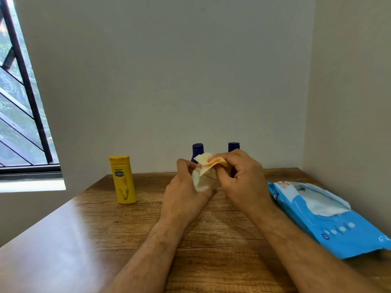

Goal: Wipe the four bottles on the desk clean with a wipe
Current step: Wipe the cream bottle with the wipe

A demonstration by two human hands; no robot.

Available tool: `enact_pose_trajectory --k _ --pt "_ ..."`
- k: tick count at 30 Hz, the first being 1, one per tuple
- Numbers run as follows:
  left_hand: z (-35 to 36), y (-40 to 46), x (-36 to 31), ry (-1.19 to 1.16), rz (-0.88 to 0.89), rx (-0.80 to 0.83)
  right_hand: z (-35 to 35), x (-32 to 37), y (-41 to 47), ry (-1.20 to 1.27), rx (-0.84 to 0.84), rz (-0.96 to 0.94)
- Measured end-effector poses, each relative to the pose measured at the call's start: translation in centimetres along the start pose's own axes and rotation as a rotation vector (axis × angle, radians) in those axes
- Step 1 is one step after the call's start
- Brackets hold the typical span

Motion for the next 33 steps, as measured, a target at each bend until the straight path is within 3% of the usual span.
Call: enact_pose_trajectory --k 4,10,17,23,33 --pt "0.1 -0.1 -0.7 -0.033 0.029 -0.003 1.8 1.1 -0.6 -0.137 0.137 -0.087" --pt "-1.8 0.4 0.1 -0.302 -0.029 -0.136 0.8 -0.2 -0.3 -0.153 0.078 -0.024" --pt "0.2 0.6 1.9 -0.766 -0.202 0.046 0.2 -1.2 -0.2 0.035 0.023 0.115" --pt "2.6 0.0 -0.2 -0.877 -0.139 0.278 0.9 -1.3 -0.4 0.164 0.091 0.179" --pt "3.2 -0.7 0.5 -1.385 -0.422 0.302 3.1 -1.8 -1.2 0.248 0.239 0.283"
Point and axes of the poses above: each hand's wrist, its own y-axis towards the middle knuckle, its own z-axis out of the palm, x = y × z, the point moved 10 cm from there along y, towards the middle knuckle, and after that the axes turned 1 degree about y, right-handed, at the moved point
